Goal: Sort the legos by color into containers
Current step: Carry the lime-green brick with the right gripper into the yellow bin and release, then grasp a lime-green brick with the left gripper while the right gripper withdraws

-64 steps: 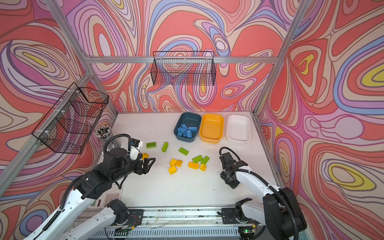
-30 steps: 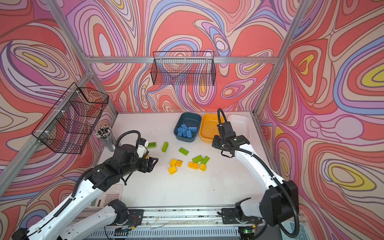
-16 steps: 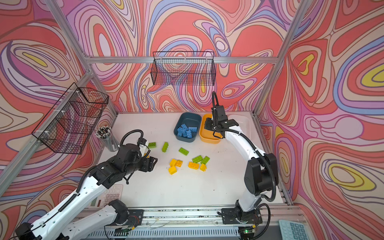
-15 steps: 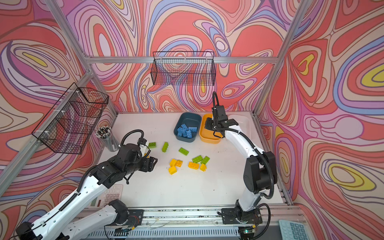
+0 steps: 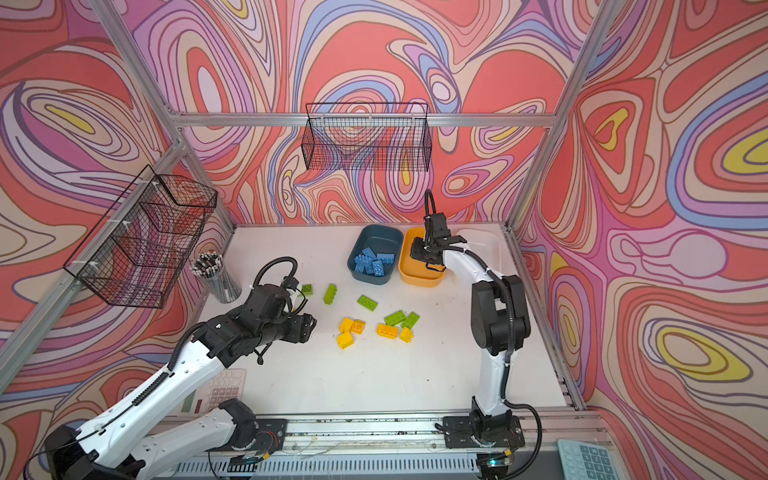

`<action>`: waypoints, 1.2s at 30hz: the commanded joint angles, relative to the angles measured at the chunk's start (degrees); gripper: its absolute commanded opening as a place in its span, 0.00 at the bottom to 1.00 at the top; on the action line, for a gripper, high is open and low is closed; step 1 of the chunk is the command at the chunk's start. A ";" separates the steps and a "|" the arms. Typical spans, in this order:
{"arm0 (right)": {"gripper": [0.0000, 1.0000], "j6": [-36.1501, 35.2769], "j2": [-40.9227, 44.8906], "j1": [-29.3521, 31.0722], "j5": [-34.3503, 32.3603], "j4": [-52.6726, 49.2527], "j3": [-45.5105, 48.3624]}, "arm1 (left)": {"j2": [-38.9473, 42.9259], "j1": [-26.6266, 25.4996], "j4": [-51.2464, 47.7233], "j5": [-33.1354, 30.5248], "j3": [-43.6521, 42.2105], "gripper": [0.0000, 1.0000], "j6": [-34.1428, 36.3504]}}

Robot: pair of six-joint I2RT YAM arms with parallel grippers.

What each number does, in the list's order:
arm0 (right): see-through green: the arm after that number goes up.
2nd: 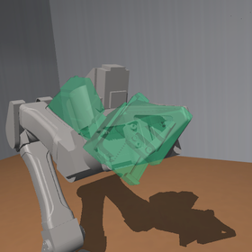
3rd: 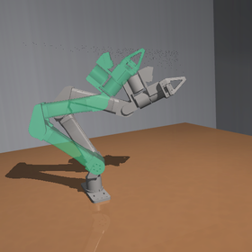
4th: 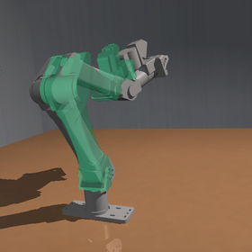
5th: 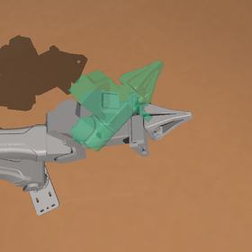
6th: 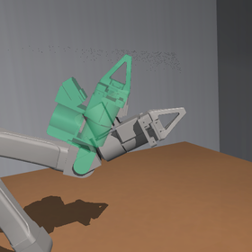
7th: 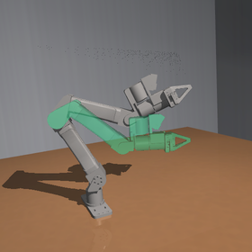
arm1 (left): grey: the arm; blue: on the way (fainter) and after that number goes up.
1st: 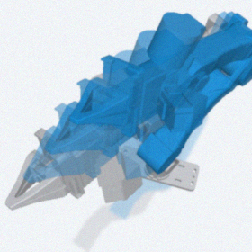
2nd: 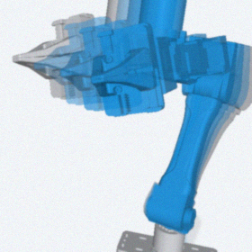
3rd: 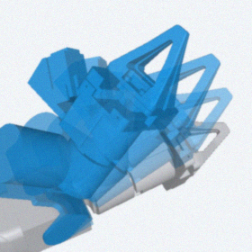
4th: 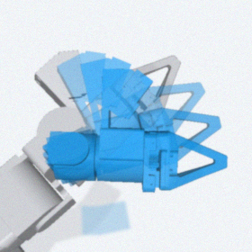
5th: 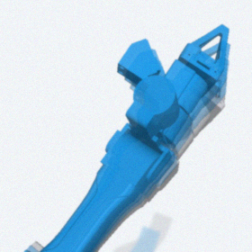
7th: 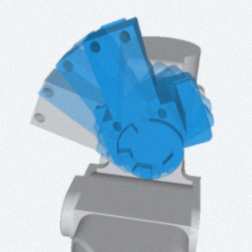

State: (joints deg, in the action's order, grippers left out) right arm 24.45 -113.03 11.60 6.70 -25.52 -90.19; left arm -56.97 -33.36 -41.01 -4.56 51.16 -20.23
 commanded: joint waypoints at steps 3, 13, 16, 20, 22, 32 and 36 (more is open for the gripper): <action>0.63 -0.76 2.93 -0.31 0.71 3.47 0.23 | -3.41 0.14 -1.48 -0.94 3.61 0.80 -0.48; 0.67 3.77 23.89 -0.24 4.21 19.83 21.63 | -15.61 0.14 -1.77 -2.02 11.60 0.79 1.45; 0.66 6.65 31.96 0.20 5.91 27.46 31.71 | -19.66 0.23 -1.27 -1.72 14.09 0.78 2.42; 0.67 8.02 40.23 1.31 6.84 33.47 42.87 | -25.83 0.69 -1.48 -1.33 18.05 0.77 3.52; 0.67 8.19 43.33 1.70 6.97 34.73 47.35 | -29.09 1.28 -1.69 -0.81 20.31 0.76 4.29; 0.67 6.93 51.67 1.93 6.44 37.56 59.17 | -42.35 6.54 -1.86 4.41 27.21 0.71 4.86; 0.67 7.56 52.52 1.95 7.51 38.81 60.88 | -47.18 8.42 -2.25 6.70 29.52 0.69 4.45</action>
State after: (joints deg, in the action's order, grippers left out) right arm 31.94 -61.56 13.32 13.45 10.55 -30.63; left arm -101.67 -26.00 -41.10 -0.47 78.32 -16.10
